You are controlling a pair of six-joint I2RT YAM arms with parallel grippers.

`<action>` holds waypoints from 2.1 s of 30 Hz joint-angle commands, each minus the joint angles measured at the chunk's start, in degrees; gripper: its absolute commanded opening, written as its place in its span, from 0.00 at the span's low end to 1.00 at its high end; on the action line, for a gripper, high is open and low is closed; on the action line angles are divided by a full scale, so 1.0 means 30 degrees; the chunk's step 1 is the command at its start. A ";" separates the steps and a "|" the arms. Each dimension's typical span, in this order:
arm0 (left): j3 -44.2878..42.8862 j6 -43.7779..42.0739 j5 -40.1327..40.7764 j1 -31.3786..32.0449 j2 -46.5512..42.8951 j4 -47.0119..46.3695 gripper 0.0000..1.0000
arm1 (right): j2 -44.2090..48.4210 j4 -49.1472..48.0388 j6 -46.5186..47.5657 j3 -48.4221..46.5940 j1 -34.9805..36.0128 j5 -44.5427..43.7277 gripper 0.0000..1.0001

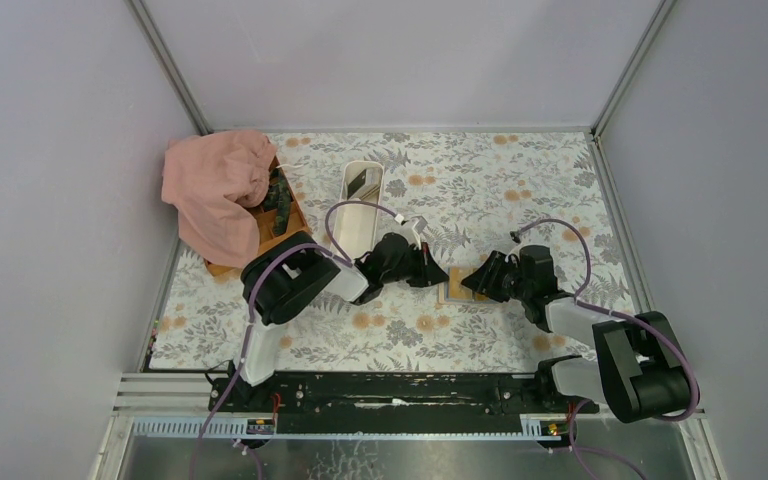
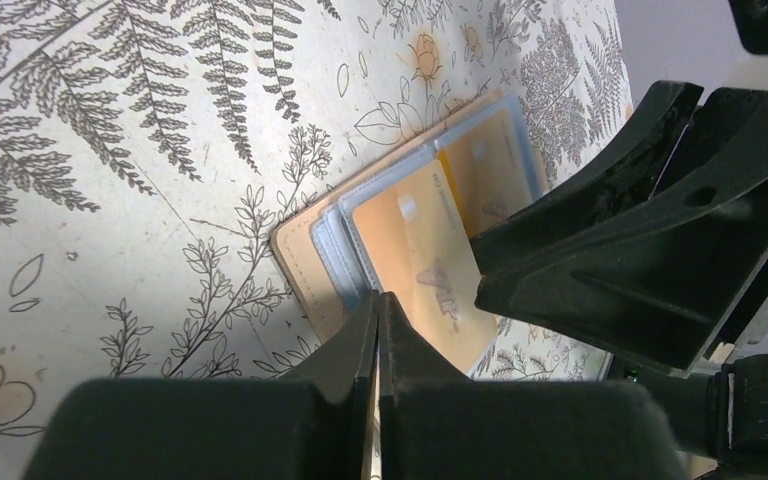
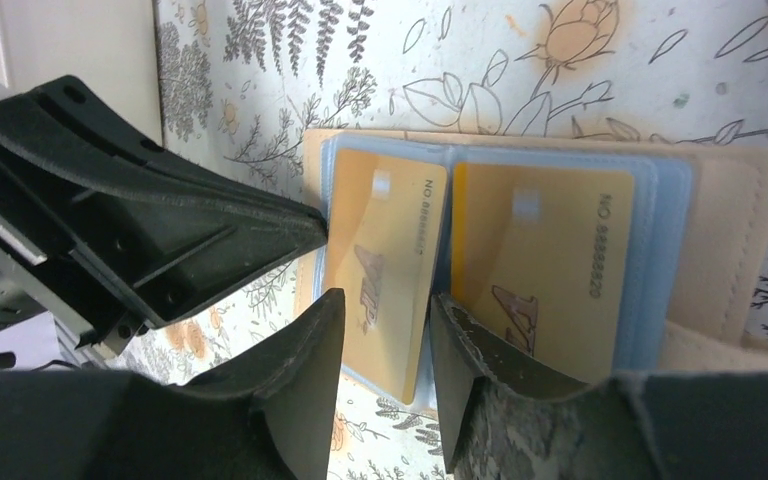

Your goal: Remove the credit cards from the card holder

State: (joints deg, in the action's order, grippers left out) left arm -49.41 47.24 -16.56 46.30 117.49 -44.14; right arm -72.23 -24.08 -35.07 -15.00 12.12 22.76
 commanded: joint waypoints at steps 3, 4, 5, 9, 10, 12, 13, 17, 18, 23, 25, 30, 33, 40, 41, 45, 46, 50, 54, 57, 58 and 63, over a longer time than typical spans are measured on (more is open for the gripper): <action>-0.0104 -0.0274 -0.0196 0.0073 0.0818 0.0556 0.00 | 0.0345 -0.2550 -0.0837 0.0354 0.0133 0.2806 0.42; -0.0112 -0.0271 -0.0191 0.0068 0.0847 0.0562 0.00 | 0.0433 -0.2697 -0.0873 0.0367 0.0122 0.2899 0.42; -0.0127 -0.0278 -0.0183 0.0057 0.0869 0.0563 0.00 | 0.0546 -0.2738 -0.0889 0.0398 0.0131 0.2951 0.42; -0.0199 -0.0279 -0.0223 0.0071 0.0986 0.0600 0.00 | 0.1059 -0.2811 -0.0882 0.0482 0.0136 0.2959 0.40; -0.0201 -0.0279 -0.0245 0.0086 0.1011 0.0597 0.00 | 0.1163 -0.2814 -0.0919 0.0515 0.0122 0.2911 0.39; -0.0225 -0.0308 -0.0250 0.0064 0.1059 0.0607 0.00 | 0.1374 -0.2815 -0.0901 0.0548 0.0129 0.2802 0.38; -0.0244 -0.0308 -0.0278 0.0067 0.1031 0.0594 0.00 | 0.1459 -0.2815 -0.0922 0.0554 0.0125 0.2709 0.38; -0.0252 -0.0445 -0.0250 0.0074 0.0931 0.0693 0.00 | 0.1402 -0.2850 -0.0976 0.0492 0.0131 0.2506 0.37; -0.0233 -0.0479 -0.0256 0.0076 0.0942 0.0707 0.00 | 0.1400 -0.2885 -0.1048 0.0465 0.0147 0.2463 0.37; 0.0140 -0.0632 -0.0700 0.0069 0.0777 -0.0027 0.00 | 0.1665 -0.2804 -0.1371 0.0392 0.0125 0.1611 0.32; 0.0149 -0.0673 -0.0781 0.0062 0.0728 -0.0030 0.00 | 0.1812 -0.2708 -0.1420 0.0270 0.0144 0.1403 0.31; 0.0281 -0.0726 -0.0790 0.0066 0.0686 -0.0154 0.00 | 0.2275 -0.1998 -0.1303 -0.0091 0.0148 0.1053 0.30; 0.0326 -0.0639 -0.0839 0.0064 0.0759 -0.0294 0.00 | 0.2651 -0.1458 -0.1155 -0.0109 0.0128 0.0874 0.30; 0.0327 -0.0514 -0.1074 0.0051 0.0881 -0.0629 0.00 | 0.3487 -0.0372 -0.0866 0.0093 0.0097 0.0435 0.29; 0.0334 -0.0514 -0.1113 0.0062 0.0884 -0.0654 0.00 | 0.3649 -0.0184 -0.0829 0.0100 0.0114 0.0406 0.29; 0.0411 -0.0459 -0.1169 0.0060 0.0926 -0.0828 0.00 | 0.4179 0.0485 -0.0621 0.0237 0.0081 0.0165 0.29; 0.0414 -0.0455 -0.1191 0.0048 0.0941 -0.0904 0.00 | 0.4248 0.0548 -0.0623 0.0290 0.0064 0.0149 0.29; 0.0491 -0.0331 -0.1279 0.0065 0.1002 -0.1103 0.00 | 0.4343 0.0773 -0.0574 0.0500 0.0062 0.0113 0.29; 0.0502 -0.0338 -0.1323 0.0060 0.0991 -0.1157 0.00 | 0.4707 0.1135 -0.0363 0.0642 0.0077 -0.0250 0.29; 0.0417 -0.0309 -0.1396 0.0042 0.1081 -0.1180 0.00 | 0.4367 0.0795 -0.0405 0.0686 0.0077 -0.0131 0.29; 0.0415 -0.0309 -0.1425 0.0050 0.1107 -0.1193 0.00 | 0.4184 0.0511 -0.0512 0.0741 0.0071 -0.0016 0.29; 0.0429 -0.0359 -0.1399 0.0035 0.1121 -0.1072 0.00 | 0.2877 -0.1252 -0.1056 0.0910 0.0064 0.0596 0.29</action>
State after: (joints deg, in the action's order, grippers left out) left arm -49.01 46.83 -19.29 45.69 118.98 -47.79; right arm -61.19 -20.97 -37.19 -12.36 12.03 22.98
